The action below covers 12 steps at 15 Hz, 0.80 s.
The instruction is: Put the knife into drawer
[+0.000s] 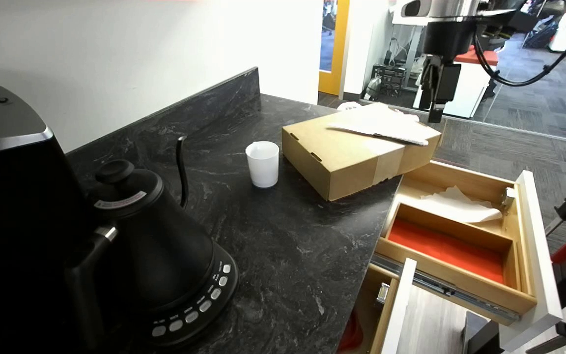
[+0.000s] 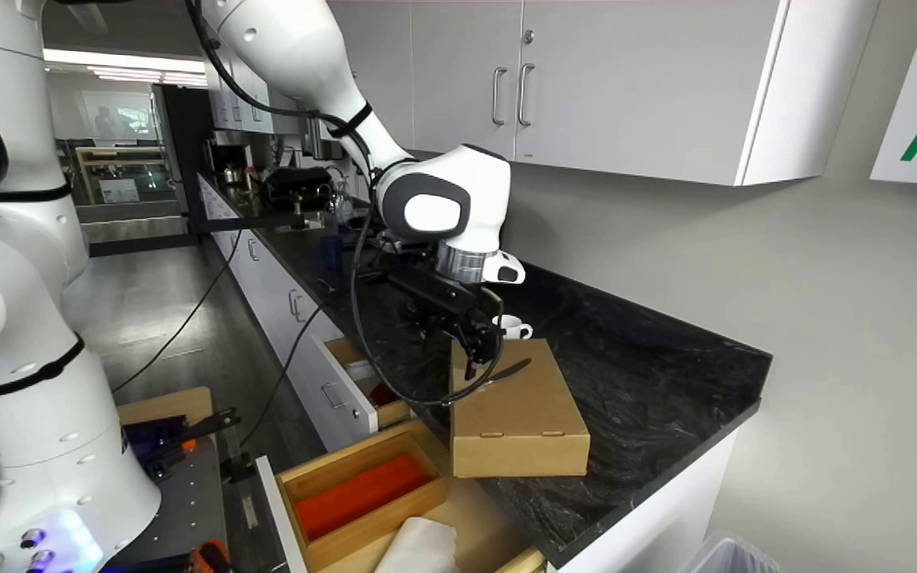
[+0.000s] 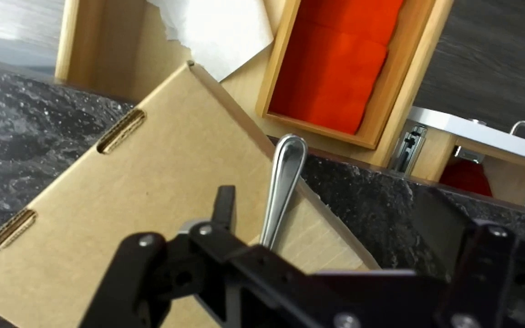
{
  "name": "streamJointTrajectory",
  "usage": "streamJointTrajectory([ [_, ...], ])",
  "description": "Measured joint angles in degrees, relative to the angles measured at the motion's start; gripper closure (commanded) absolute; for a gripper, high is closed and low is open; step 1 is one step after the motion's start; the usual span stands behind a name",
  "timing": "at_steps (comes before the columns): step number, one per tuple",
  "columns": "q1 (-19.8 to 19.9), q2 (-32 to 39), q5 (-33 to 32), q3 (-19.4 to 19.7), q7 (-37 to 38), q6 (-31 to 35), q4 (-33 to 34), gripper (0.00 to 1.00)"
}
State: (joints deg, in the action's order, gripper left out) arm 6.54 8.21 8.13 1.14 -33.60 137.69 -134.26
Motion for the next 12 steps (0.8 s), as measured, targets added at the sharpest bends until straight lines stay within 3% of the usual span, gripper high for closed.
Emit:
streamJointTrajectory([
  [6,-0.60,-0.02,-3.60,-1.21,-4.30,10.36,-5.46,0.00],
  [12,-0.54,-0.07,-3.47,-1.23,-4.31,16.33,-6.01,0.00],
])
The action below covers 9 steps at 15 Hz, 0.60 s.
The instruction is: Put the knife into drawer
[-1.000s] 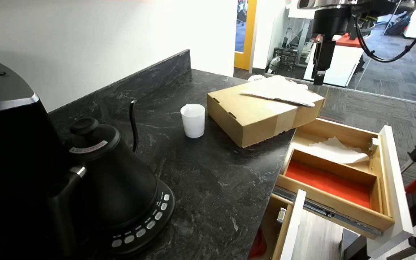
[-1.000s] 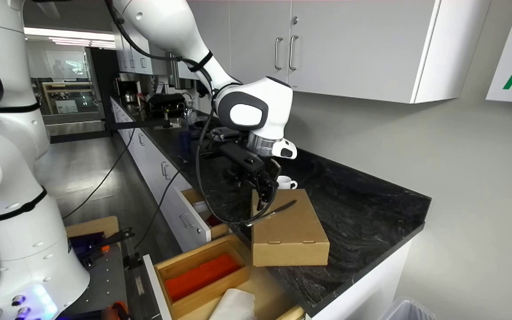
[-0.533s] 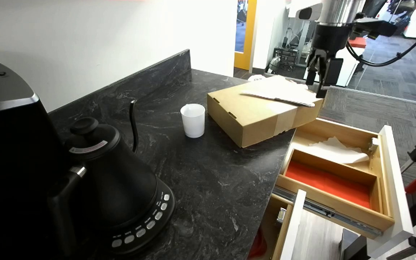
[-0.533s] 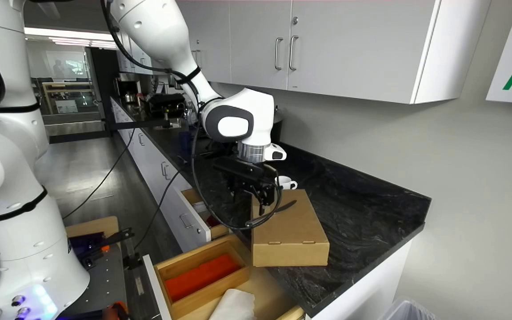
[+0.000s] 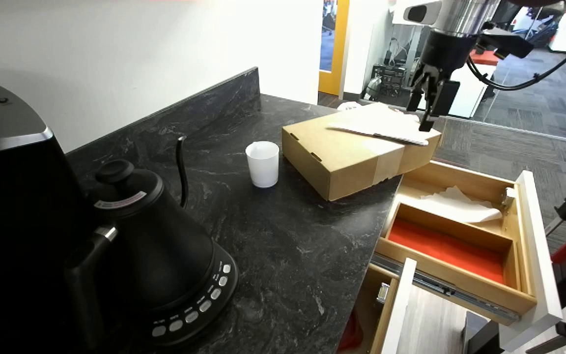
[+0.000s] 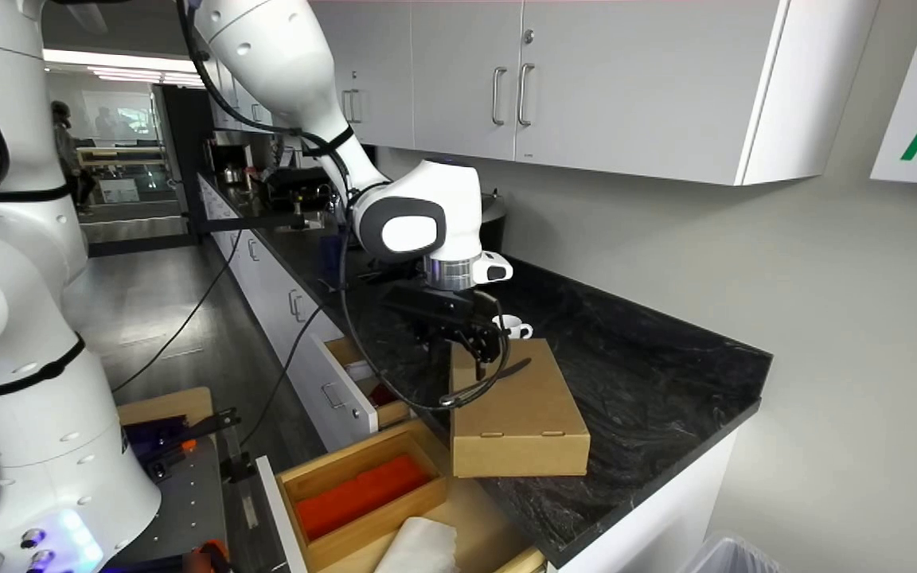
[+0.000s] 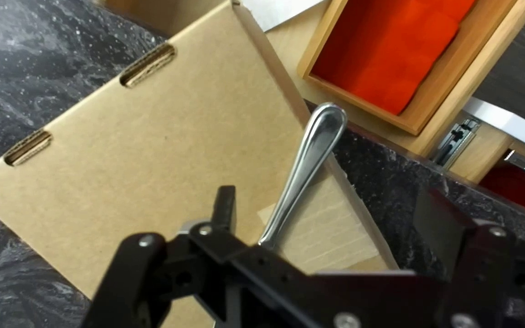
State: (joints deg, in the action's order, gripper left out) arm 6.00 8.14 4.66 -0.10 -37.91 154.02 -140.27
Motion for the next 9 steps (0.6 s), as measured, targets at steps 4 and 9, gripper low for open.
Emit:
streamJointTrajectory([
  [4,0.16,0.14,0.05,0.04,0.00,1.74,0.39,0.00],
  [9,0.42,2.36,0.47,0.11,0.03,2.00,4.42,0.00],
])
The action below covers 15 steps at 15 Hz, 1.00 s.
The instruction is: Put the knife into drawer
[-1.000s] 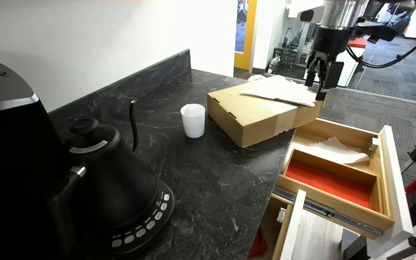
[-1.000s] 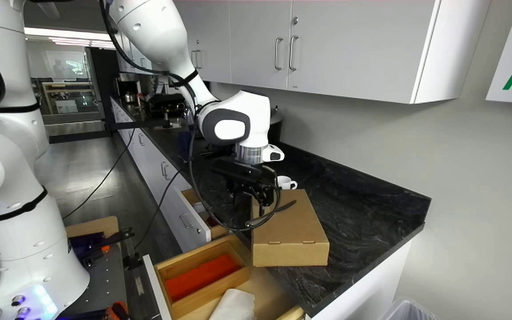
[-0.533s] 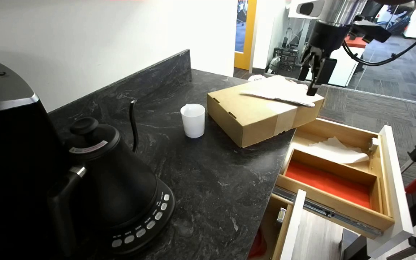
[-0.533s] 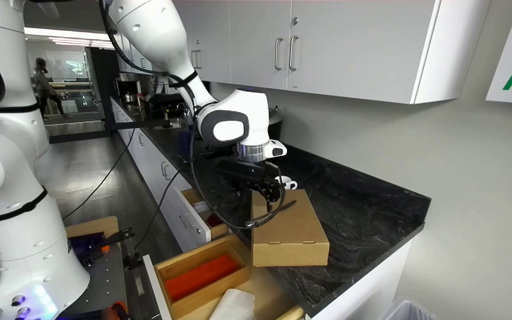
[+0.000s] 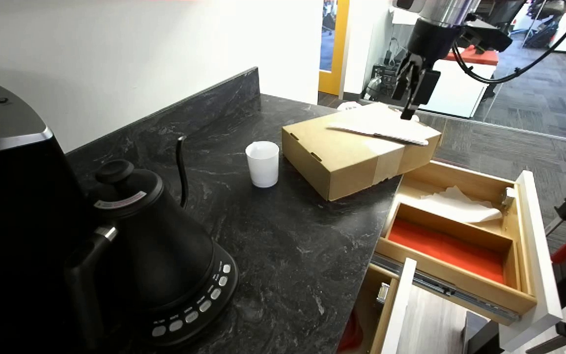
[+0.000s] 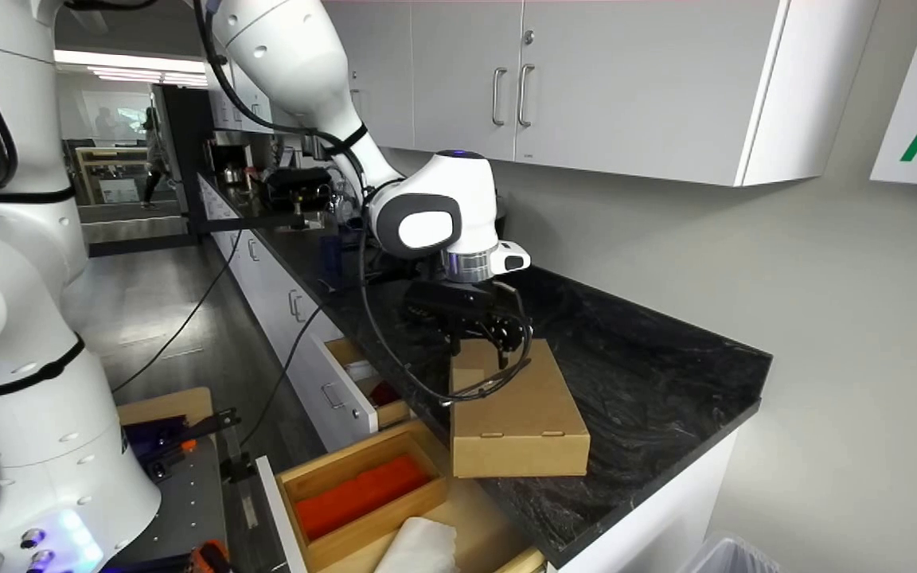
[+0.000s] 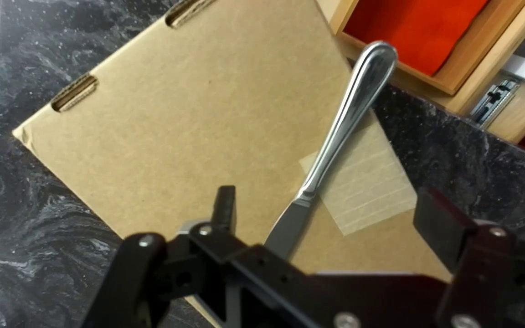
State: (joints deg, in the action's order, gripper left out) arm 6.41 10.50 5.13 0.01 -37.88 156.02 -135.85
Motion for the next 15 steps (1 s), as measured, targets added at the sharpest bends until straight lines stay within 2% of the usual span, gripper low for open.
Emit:
streamJointTrajectory([
  [9,1.36,10.46,0.51,-1.08,0.28,-0.22,9.25,0.00],
  [15,1.96,13.97,0.29,-0.96,3.29,-2.06,13.33,0.00],
])
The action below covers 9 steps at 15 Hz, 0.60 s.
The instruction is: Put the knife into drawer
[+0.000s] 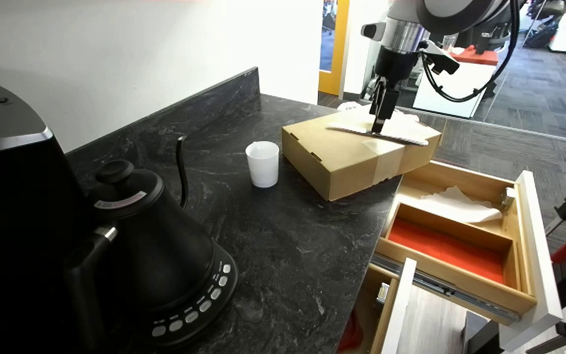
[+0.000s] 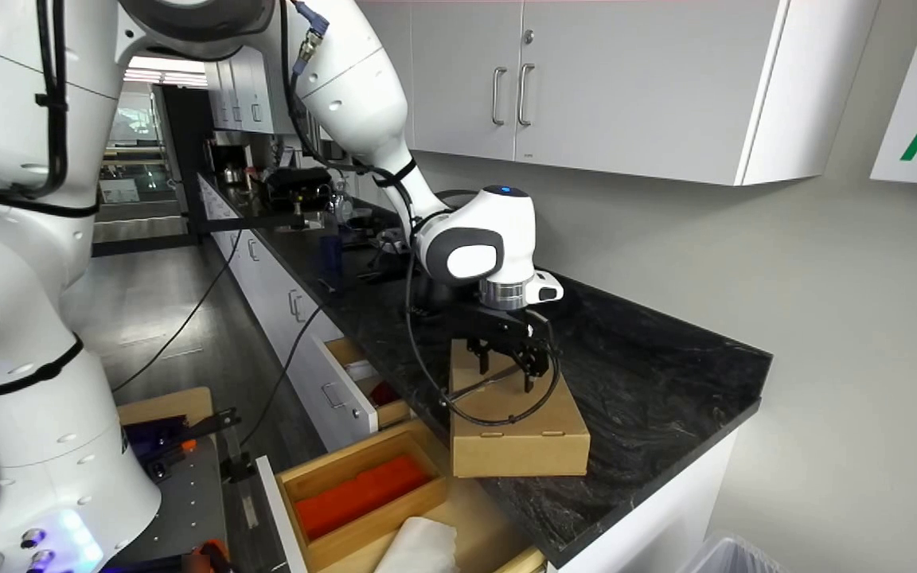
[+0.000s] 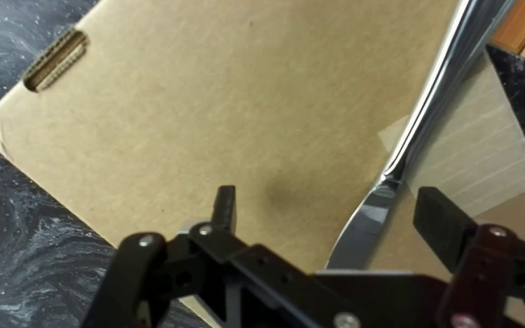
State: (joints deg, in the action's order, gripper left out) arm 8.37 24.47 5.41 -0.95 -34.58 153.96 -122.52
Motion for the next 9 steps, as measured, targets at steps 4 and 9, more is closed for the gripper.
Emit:
streamJointTrajectory([
  [4,0.10,0.30,-0.25,0.27,2.39,-2.19,1.64,0.00],
  [9,0.10,0.09,-0.25,0.11,3.36,-4.88,2.05,0.00],
])
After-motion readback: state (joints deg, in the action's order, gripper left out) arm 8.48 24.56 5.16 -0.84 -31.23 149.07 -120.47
